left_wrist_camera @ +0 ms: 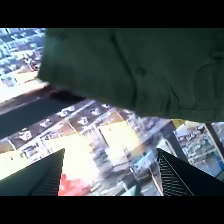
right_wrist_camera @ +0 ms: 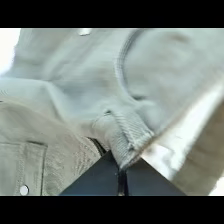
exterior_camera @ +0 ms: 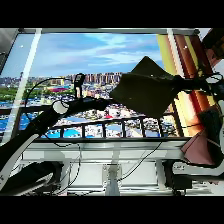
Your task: Fold the clothes and pants, and hang the long-sleeved shirts on hangers.
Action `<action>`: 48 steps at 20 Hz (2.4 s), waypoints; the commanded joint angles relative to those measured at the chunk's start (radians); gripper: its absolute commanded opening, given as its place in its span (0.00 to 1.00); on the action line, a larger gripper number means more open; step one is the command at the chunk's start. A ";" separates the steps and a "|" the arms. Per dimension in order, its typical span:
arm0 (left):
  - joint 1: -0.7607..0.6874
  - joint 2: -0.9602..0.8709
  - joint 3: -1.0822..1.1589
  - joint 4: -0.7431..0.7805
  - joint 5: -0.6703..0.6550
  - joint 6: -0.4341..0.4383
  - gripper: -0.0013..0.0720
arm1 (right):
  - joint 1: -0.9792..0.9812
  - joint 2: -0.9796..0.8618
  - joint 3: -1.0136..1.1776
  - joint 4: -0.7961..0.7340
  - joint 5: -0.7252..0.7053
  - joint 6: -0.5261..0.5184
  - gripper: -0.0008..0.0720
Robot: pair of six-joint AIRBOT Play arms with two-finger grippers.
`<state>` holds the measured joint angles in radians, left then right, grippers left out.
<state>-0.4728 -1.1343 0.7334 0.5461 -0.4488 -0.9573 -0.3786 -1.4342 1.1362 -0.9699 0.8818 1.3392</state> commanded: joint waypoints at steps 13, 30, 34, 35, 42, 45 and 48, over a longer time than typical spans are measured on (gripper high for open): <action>-0.001 0.000 0.000 0.000 0.001 0.000 0.91 | -0.119 0.002 -0.247 -0.195 -0.065 0.222 0.70; -0.001 0.000 0.000 0.000 0.005 0.000 0.91 | -0.245 -0.140 -0.240 0.264 0.178 -0.222 0.45; -0.001 -0.001 0.000 0.000 0.078 0.000 0.91 | -0.163 -0.149 -0.239 0.391 0.100 -0.330 0.06; -0.001 -0.001 0.000 0.000 0.108 0.000 0.91 | -0.135 -0.149 -0.238 0.399 0.080 -0.331 0.06; 0.004 0.000 0.000 0.000 0.246 -0.007 0.91 | 0.113 -0.149 -0.237 0.400 0.176 -0.395 0.06; 0.043 -0.001 0.000 0.000 0.285 -0.008 0.90 | 0.237 -0.147 -0.237 0.399 0.274 -0.416 0.06; 0.135 -0.033 0.000 0.000 0.284 -0.146 0.90 | 0.332 -0.143 -0.238 0.388 0.349 -0.418 0.06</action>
<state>-0.4019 -1.1454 0.7334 0.5449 -0.1844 -1.0016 -0.1383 -1.5791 0.8986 -0.5755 1.1431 0.9363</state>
